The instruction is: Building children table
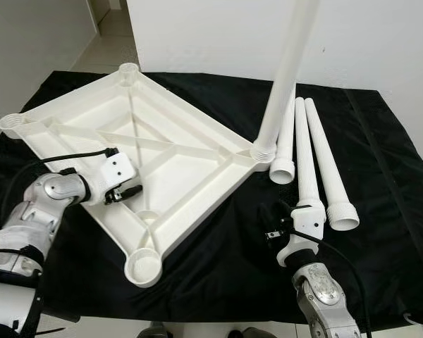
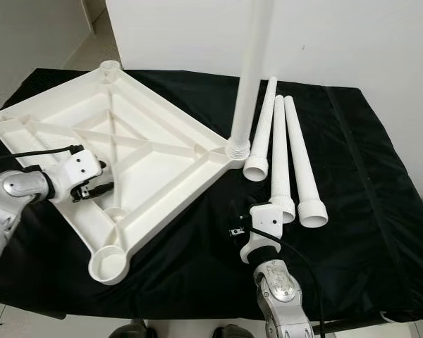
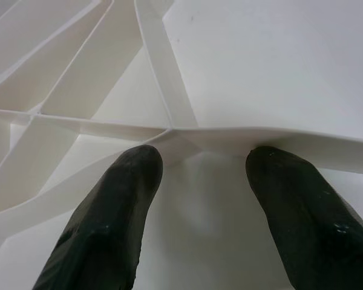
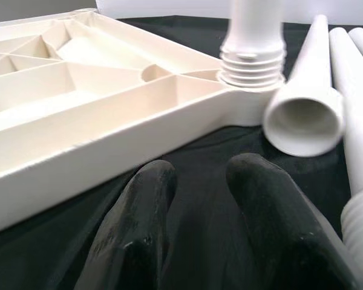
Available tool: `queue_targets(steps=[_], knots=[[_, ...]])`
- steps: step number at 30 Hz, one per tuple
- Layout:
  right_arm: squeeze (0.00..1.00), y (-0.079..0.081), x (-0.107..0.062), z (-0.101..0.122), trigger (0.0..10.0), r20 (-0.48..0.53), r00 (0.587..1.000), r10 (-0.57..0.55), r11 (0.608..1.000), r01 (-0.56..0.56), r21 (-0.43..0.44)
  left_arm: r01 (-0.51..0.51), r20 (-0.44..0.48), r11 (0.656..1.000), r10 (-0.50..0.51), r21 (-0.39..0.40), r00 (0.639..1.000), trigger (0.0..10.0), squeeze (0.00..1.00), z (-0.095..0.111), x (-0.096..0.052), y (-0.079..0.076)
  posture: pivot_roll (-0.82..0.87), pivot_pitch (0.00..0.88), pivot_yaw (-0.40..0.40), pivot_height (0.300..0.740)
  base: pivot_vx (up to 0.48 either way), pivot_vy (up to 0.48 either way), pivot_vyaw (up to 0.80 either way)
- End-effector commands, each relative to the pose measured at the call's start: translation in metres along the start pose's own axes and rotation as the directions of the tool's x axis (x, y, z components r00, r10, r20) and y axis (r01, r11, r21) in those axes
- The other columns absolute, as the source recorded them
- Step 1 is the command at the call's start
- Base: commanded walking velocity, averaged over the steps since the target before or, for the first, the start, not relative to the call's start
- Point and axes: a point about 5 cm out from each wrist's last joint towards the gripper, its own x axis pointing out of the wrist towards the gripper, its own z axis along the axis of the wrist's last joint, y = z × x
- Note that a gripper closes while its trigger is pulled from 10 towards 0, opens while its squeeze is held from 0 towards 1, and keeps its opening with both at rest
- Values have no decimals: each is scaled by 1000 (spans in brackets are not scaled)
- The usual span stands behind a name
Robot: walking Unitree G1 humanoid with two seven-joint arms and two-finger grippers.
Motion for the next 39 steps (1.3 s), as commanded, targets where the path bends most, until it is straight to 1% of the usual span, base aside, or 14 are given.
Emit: queue_targets(steps=[1,4,6,9,12,13,15,16,18,22,27,31,36,39], knots=[[0,-1,0,-2,10000,-11,1000,-3,1000,3,3,226,36,974,-227,11,973,10000,0,6,12,-26,-34,37,4,740,0,0,0],[0,0,0,-2,10000,-10,1000,-3,1000,3,4,202,37,979,-203,16,979,10000,0,7,14,-24,-33,37,6,740,0,0,0],[0,1,0,-3,10000,-11,1000,-2,1000,2,6,122,-10,992,-122,22,992,10000,0,3,14,-14,-33,36,8,740,0,0,0],[0,2,0,-3,10000,-10,1000,-3,1000,3,8,86,-20,996,-85,21,996,10000,0,1,13,-9,-30,36,9,740,0,0,0],[0,3,1,-2,10000,0,1000,-10,1000,10,14,22,43,996,-19,-88,999,10000,0,5,5,10,-27,34,10,740,0,0,0],[0,3,1,-2,10000,0,1000,-10,1000,10,14,22,43,996,-19,-88,999,10000,0,5,5,10,-27,34,10,740,0,0,0],[0,0,5,2,10000,28,999,-27,1000,27,6,-27,138,980,55,-197,989,10000,0,16,-4,31,-22,32,7,740,0,0,0],[0,0,5,2,10000,28,999,-27,1000,27,6,-27,138,980,55,-197,989,10000,0,16,-4,31,-22,32,7,740,0,0,0],[0,-8,10,11,10000,65,996,-53,999,53,-9,-90,174,964,136,-250,975,10000,0,21,-10,46,-21,31,4,740,0,0,0],[0,-13,12,14,10000,80,995,-64,998,66,-18,-105,173,961,152,-254,973,10000,0,22,-9,48,-22,31,0,740,0,0,0],[0,-34,18,25,10000,117,978,-172,983,178,-38,-142,196,954,198,-264,960,10000,0,26,-7,54,-26,27,-3,740,0,0,0],[0,-56,22,25,10000,104,945,-309,946,317,-67,-83,279,940,182,-331,943,10000,0,39,2,52,-30,26,-3,740,0,0,0],[0,-68,23,21,10000,86,911,-404,910,410,-66,-14,356,932,153,-362,922,10000,0,52,16,40,-32,24,-6,740,0,0,0],[0,-68,23,21,10000,86,911,-404,910,410,-66,-14,356,932,153,-362,922,10000,0,52,16,40,-32,24,-6,740,0,0,0]])
